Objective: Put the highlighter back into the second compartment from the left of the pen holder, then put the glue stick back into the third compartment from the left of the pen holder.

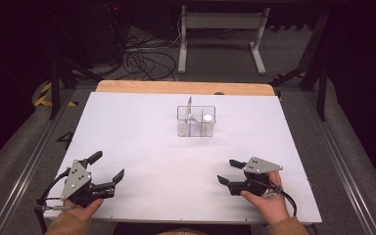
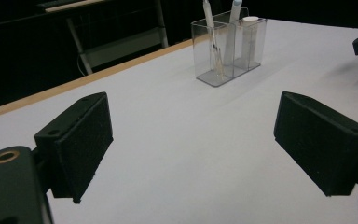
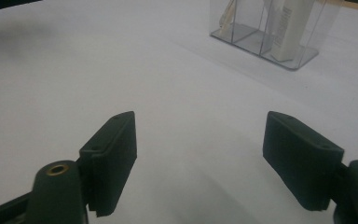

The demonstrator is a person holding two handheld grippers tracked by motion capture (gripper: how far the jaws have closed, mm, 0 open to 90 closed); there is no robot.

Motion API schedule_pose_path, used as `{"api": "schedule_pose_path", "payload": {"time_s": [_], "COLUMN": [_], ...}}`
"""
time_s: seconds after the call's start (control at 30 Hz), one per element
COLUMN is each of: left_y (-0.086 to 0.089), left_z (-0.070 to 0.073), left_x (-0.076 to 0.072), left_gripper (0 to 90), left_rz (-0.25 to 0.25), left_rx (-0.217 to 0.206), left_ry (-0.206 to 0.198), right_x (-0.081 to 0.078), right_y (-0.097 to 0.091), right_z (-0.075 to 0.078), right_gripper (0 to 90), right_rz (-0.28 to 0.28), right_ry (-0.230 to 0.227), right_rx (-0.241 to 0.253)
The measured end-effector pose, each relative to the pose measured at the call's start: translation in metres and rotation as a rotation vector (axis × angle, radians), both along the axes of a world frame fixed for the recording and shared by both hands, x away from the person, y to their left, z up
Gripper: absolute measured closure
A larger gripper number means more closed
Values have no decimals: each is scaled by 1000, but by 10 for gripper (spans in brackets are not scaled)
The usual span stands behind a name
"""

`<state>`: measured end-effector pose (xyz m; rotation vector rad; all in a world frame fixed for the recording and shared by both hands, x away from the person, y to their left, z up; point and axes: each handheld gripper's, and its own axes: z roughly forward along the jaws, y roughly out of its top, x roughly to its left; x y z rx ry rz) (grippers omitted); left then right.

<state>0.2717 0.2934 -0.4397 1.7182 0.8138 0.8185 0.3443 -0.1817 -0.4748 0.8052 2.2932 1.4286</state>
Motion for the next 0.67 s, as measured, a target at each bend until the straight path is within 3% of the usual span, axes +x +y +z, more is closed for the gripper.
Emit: {"api": "schedule_pose_path", "payload": {"time_s": [0.67], "left_y": [1], "left_z": [0], "left_x": [-2], "left_gripper": [123], "left_rz": [7], "left_rx": [-1], "left_ry": [-1], "right_x": [-1], "right_y": [0], "right_z": [5], "right_gripper": [261], "right_rz": [11], "right_ry": [-17], "right_rx": [11]}}
